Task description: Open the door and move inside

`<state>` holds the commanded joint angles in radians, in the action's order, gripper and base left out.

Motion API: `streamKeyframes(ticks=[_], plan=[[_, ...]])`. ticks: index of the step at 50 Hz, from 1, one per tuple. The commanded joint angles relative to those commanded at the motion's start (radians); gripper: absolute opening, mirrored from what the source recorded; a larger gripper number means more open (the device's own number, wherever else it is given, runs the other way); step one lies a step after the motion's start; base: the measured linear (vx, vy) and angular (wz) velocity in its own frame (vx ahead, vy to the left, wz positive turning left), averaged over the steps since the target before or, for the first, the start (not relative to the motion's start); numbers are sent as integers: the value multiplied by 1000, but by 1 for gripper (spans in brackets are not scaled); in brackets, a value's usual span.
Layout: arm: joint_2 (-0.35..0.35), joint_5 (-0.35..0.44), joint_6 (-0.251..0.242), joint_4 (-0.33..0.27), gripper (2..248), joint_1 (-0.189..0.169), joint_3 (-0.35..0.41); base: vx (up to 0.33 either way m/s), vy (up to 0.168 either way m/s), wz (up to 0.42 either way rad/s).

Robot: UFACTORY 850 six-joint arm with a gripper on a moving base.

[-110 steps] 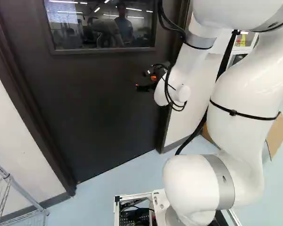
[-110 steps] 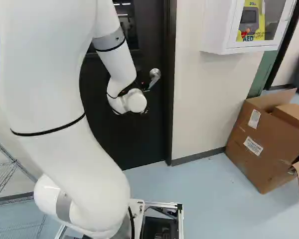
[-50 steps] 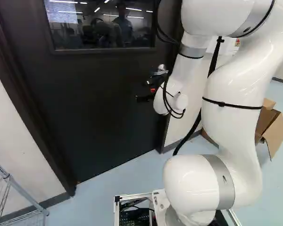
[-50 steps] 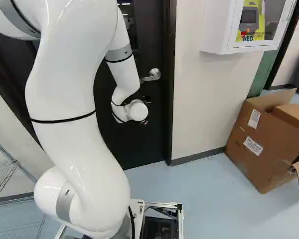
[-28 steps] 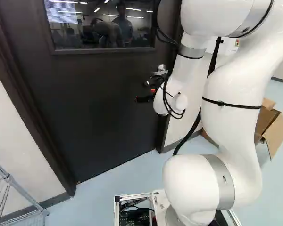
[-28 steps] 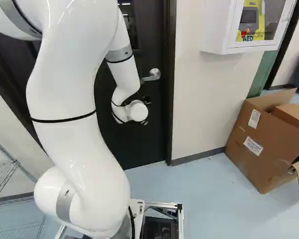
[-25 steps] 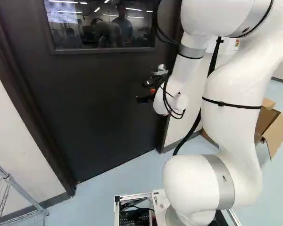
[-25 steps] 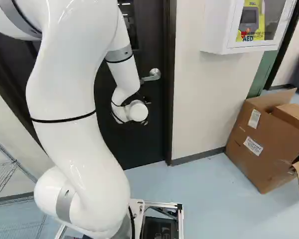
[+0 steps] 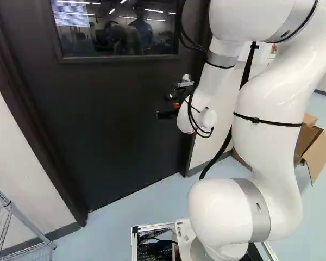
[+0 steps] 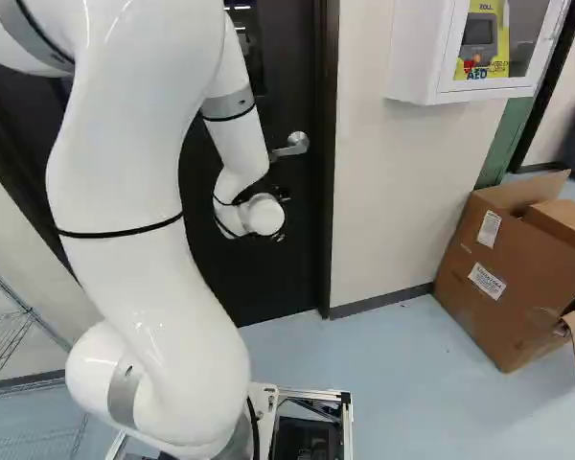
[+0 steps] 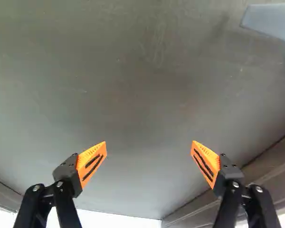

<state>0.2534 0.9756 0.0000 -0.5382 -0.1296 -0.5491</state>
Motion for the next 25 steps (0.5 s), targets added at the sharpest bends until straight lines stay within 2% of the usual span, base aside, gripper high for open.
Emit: streamKeyframes(ticks=[12, 25], plan=[[-70, 0, 0, 12, 247, -18, 56, 0, 0, 0], [-121, 0, 0, 13, 247, -22, 76, 0, 0, 0]])
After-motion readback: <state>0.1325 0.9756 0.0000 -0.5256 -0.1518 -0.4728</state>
